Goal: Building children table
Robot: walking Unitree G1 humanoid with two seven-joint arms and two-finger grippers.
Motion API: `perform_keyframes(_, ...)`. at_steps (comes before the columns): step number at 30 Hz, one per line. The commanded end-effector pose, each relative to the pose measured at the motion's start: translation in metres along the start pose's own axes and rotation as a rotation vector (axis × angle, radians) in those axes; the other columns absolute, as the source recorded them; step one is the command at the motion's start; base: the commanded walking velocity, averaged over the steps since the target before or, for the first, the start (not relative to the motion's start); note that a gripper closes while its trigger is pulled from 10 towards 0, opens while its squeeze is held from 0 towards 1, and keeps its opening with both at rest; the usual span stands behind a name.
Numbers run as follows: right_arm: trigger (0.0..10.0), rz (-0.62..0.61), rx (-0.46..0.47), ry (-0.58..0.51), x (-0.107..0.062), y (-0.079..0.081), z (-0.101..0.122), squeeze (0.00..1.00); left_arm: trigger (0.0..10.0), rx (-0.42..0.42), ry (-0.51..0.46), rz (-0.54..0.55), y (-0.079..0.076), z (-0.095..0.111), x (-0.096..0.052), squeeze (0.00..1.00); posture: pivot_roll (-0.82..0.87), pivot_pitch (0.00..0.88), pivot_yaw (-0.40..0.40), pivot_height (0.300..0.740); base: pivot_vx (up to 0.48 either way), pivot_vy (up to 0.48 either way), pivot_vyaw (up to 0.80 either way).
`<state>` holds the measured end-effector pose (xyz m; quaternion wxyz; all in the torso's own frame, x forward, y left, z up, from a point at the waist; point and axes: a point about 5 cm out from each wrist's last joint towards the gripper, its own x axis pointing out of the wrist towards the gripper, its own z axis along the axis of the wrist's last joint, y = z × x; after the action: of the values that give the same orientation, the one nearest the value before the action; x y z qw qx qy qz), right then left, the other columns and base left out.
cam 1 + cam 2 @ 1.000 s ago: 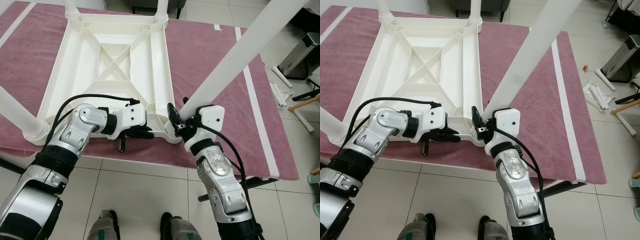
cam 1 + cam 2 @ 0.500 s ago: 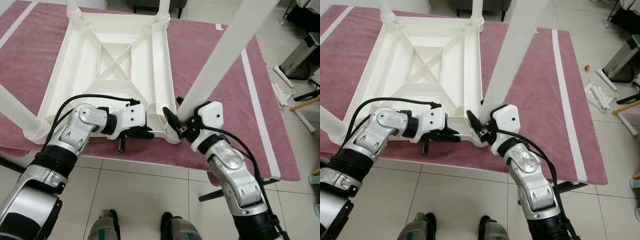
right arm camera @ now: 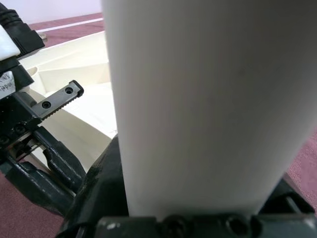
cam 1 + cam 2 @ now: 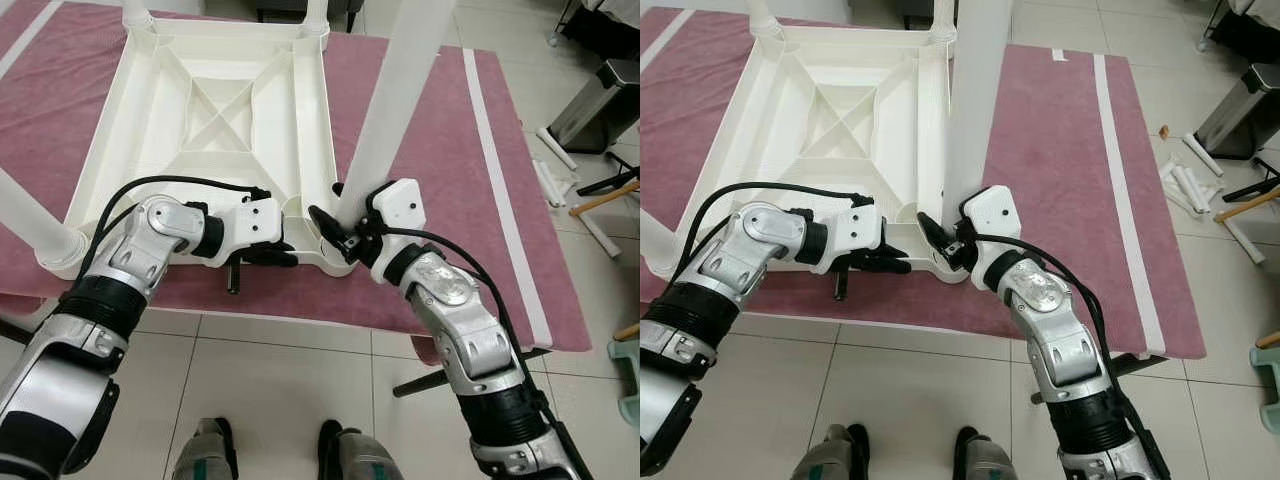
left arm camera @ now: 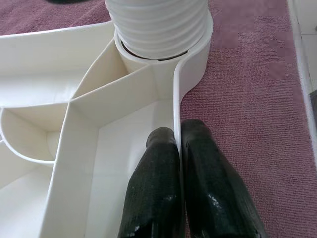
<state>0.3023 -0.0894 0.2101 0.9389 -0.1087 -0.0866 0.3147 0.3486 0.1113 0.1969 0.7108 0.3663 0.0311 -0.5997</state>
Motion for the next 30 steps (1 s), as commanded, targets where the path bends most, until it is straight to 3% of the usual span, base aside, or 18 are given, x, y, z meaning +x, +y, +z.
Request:
perform_keyframes(1,10.0,0.034,0.028,0.099,0.002,0.007,-0.02,0.0,0.0,0.039,-0.012,0.246,0.03,0.01,-0.028,0.0,0.05,0.195,-0.014,0.74,0.0,0.0,0.0)
perform_keyframes(5,10.0,0.05,-0.004,0.075,0.017,0.001,-0.011,0.0,0.0,0.052,-0.008,0.308,0.044,0.014,-0.037,0.0,0.05,0.197,-0.018,0.74,0.0,0.0,0.0)
perform_keyframes(17,10.0,0.091,-0.025,0.015,0.031,0.003,0.005,0.0,0.0,0.054,-0.002,0.368,0.055,0.014,-0.054,0.0,0.06,0.199,-0.024,0.74,0.0,0.0,0.0)
perform_keyframes(21,10.0,0.168,-0.052,0.123,0.034,0.014,-0.018,0.0,0.0,0.036,0.115,0.27,0.031,-0.019,-0.036,0.0,0.06,0.2,-0.037,0.74,0.0,0.0,0.0)
perform_keyframes(30,10.0,0.198,0.02,0.195,0.037,0.008,-0.025,0.0,0.0,0.013,0.081,0.261,0.022,-0.021,-0.024,0.0,0.06,0.206,-0.049,0.74,0.0,0.0,0.0)
